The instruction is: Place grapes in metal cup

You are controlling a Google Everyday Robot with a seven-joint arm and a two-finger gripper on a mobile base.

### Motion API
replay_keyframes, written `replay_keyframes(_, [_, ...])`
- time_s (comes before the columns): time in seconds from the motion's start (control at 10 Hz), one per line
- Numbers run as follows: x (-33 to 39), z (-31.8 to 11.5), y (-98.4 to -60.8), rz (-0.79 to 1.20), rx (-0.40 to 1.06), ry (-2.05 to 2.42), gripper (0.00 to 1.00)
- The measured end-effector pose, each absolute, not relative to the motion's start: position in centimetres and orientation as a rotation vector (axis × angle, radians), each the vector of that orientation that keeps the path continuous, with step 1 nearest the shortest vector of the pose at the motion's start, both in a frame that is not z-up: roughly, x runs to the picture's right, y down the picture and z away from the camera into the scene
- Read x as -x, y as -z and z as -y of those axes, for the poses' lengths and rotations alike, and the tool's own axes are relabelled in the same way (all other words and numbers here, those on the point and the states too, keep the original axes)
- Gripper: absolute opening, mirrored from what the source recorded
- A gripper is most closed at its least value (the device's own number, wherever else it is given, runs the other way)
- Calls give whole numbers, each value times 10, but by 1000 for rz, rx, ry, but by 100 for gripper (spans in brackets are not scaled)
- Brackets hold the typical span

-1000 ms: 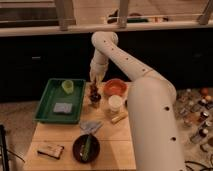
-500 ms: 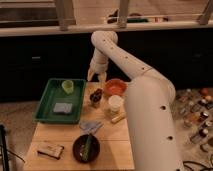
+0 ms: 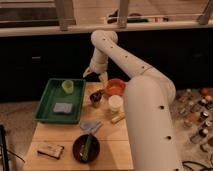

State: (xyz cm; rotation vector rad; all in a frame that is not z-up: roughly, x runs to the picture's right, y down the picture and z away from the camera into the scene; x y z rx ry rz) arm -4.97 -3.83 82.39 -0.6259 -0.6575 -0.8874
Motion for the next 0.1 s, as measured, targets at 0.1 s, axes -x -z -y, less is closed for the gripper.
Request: replay_keyframes(0.1, [50,38,-823,659,626,889,80])
